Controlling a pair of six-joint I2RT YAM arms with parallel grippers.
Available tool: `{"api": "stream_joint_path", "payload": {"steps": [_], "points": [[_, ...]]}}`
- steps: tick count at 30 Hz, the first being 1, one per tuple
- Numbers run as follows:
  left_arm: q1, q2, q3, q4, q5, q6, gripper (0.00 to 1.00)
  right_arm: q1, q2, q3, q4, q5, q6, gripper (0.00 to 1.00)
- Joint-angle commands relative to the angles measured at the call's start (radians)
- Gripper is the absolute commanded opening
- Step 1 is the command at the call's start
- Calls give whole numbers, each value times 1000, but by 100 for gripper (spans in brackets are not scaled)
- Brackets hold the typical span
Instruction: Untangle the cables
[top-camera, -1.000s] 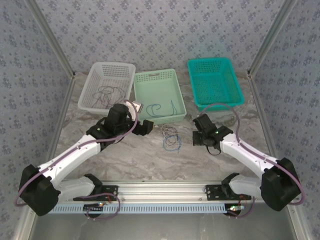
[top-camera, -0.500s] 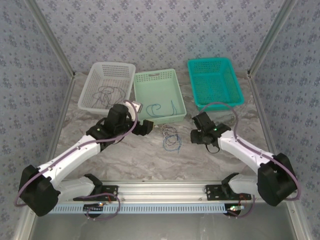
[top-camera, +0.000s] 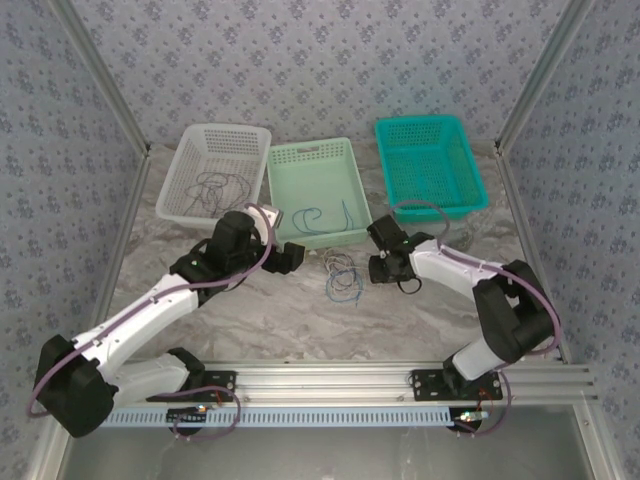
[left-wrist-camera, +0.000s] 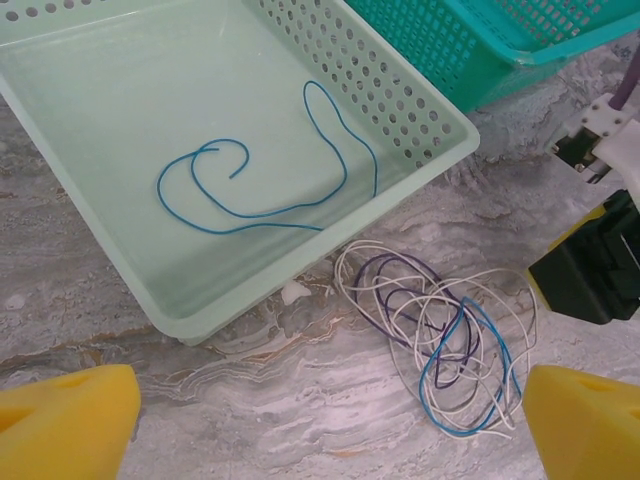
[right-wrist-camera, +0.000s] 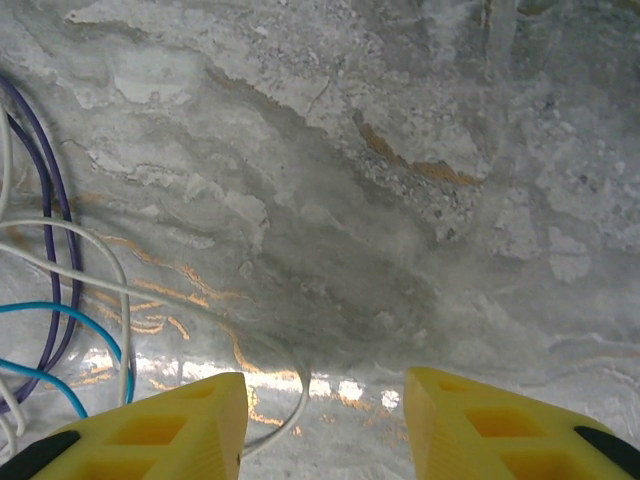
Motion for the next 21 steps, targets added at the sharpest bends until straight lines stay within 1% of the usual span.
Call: {"api": "stream_joint_path", "payload": {"steps": [1,7,11,18,20,21], "points": [[-5,-31,-5,2,-20,-1,99,-8,35,32,-6,-10,-34,46],[-6,-42,-12,2,-34,2,99,-8,91,42,16,-43,-46,45],[-5,-41,-7,-1,-33,2,99,-1,128,55,10,-42,-51,41],[-5,-48,-12,-3,-41,2,99,-3,140,31,-4,0,-48,25],[-6,-49,-10,-4,-42,3,99,-9,139,23,-4,-1,-45,18],[-6,-47,-9,-3,-42,3,100,-8,132,17,-4,3,-42,13]]}}
